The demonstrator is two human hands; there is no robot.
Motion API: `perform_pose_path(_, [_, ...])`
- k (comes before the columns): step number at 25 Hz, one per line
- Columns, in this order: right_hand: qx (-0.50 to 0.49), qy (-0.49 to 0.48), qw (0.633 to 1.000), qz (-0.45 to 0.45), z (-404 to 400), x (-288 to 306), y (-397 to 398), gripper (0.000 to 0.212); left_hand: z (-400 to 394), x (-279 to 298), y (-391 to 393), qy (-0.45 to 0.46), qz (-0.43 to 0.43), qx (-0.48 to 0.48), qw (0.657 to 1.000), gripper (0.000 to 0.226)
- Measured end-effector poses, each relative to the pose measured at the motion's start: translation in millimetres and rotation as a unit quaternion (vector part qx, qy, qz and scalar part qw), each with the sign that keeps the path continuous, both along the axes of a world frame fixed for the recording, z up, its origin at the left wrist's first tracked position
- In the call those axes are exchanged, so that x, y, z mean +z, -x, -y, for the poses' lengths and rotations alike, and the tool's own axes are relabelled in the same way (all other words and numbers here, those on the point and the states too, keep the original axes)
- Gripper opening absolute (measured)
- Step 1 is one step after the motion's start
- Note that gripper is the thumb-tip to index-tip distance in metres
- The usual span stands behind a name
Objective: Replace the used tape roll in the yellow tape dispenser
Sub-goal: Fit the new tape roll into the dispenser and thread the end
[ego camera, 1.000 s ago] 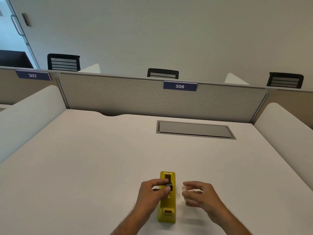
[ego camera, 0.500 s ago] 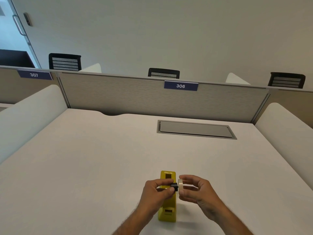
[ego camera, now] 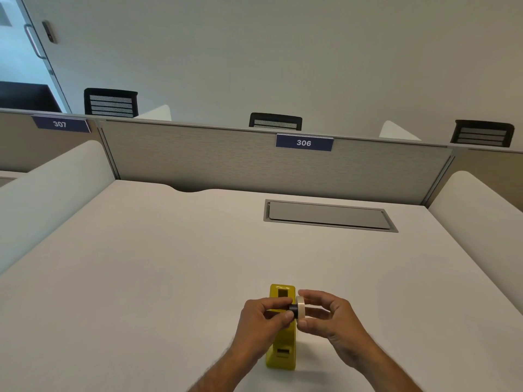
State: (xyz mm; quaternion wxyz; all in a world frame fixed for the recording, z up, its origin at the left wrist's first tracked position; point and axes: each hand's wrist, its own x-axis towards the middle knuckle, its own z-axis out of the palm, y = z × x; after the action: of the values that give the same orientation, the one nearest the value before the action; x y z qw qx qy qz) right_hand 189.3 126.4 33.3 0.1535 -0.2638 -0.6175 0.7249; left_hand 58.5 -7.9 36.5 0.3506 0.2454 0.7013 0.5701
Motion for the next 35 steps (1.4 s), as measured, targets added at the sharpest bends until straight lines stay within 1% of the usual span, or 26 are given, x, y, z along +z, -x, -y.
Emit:
perform_pose_path(4, [-0.011,-0.017,1.0,0.003,2,-3,0,0.053,0,-4,0,-0.003,-0.003,0.011,1.0,0.028])
perform_pose_path(9, [-0.029,-0.032,0.999,0.012,7,-7,2,0.053,1,-4,-4,-0.012,0.0,0.035,0.999,0.038])
perform_pose_path(14, [-0.022,-0.039,0.999,0.009,9,-6,4,0.053,0,-6,-6,-0.023,0.0,0.065,0.998,0.033])
perform_pose_path(17, [-0.02,-0.045,0.999,0.014,10,-6,5,0.051,1,-7,-6,-0.015,-0.02,0.067,0.997,0.033])
perform_pose_path(22, [-0.021,-0.054,0.998,0.027,12,-9,5,0.05,3,-9,-7,-0.004,-0.042,0.064,0.997,0.036])
perform_pose_path(26, [-0.016,-0.072,0.997,0.037,14,-10,8,0.053,4,-11,-9,0.004,-0.061,0.057,0.997,0.031])
perform_pose_path(33, [-0.016,-0.121,0.991,0.062,10,-11,14,0.053,5,-15,-5,0.006,-0.067,0.02,0.998,0.039])
perform_pose_path(35, [-0.016,-0.143,0.987,0.076,10,-11,18,0.052,5,-17,-2,0.013,-0.071,0.016,0.997,0.038])
